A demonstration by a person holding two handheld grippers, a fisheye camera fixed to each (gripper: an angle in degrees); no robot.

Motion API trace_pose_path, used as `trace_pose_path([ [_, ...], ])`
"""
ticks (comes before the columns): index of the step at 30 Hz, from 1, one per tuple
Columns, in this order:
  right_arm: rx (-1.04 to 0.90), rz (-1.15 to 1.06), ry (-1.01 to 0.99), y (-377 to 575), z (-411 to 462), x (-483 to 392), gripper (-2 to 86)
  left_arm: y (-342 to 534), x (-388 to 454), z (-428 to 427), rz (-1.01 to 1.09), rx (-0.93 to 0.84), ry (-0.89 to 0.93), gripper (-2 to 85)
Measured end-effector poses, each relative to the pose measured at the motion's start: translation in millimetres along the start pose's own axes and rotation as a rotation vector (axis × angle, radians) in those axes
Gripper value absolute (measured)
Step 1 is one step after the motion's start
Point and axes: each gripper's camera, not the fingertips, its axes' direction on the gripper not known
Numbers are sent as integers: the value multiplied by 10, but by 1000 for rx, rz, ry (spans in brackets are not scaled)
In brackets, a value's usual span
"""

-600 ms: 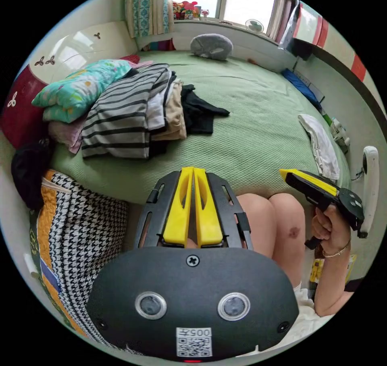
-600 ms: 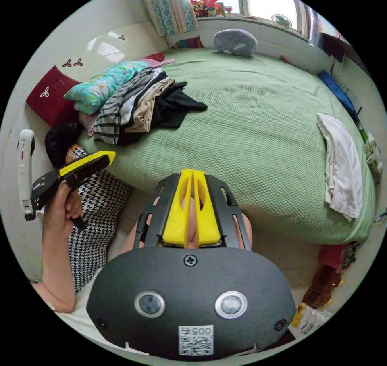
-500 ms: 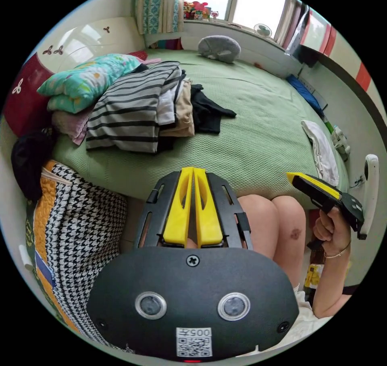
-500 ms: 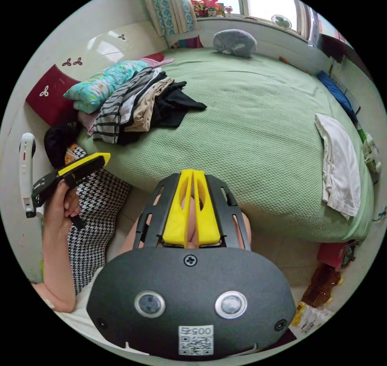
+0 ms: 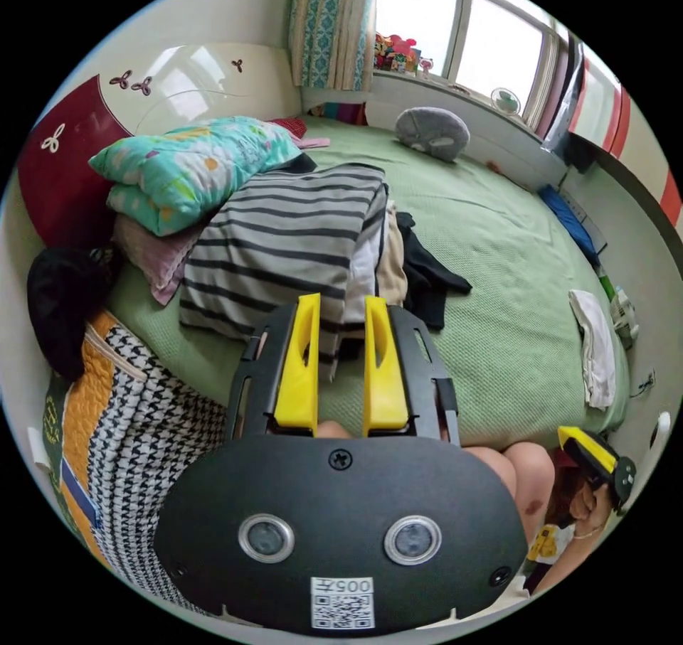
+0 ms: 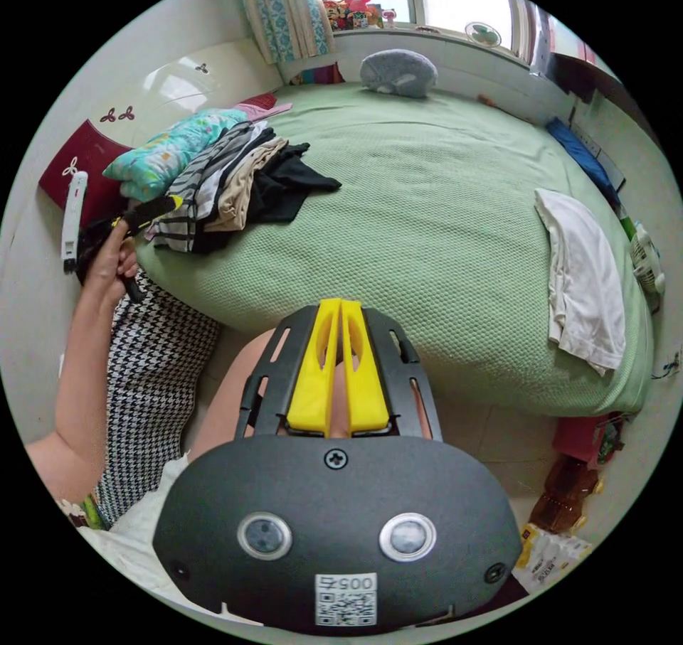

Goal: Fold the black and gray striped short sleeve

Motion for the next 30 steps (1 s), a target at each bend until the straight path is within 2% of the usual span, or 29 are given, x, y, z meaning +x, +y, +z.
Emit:
trace_pose_path([
  [2,-13,-1,-11,-39,55,-8,-10,-160,-114,119,5,-28,4,130],
  [6,-33,-13,-22,-113,172,-20,-10,-252,-298,186,-27,-44,-13,112],
  [13,-46,-9,-62,-172,241,82,-10,-354,-760,0,-74,-28,211,26],
  [15,-44,-1,-66,-177,243,119,-10,-387,-781,-75,-58,-14,227,16],
  [18,-43,11,-83,-163,236,166,-10,-458,-699,-216,-3,19,240,7],
  [23,-27,26,-101,-91,163,257,-10,-611,-303,-239,89,7,424,3],
  [27,0,58,-100,-31,50,408,-10,-629,153,-141,158,-16,368,2],
  [30,21,93,-80,32,-58,590,-10,-535,552,-28,225,-30,410,2],
])
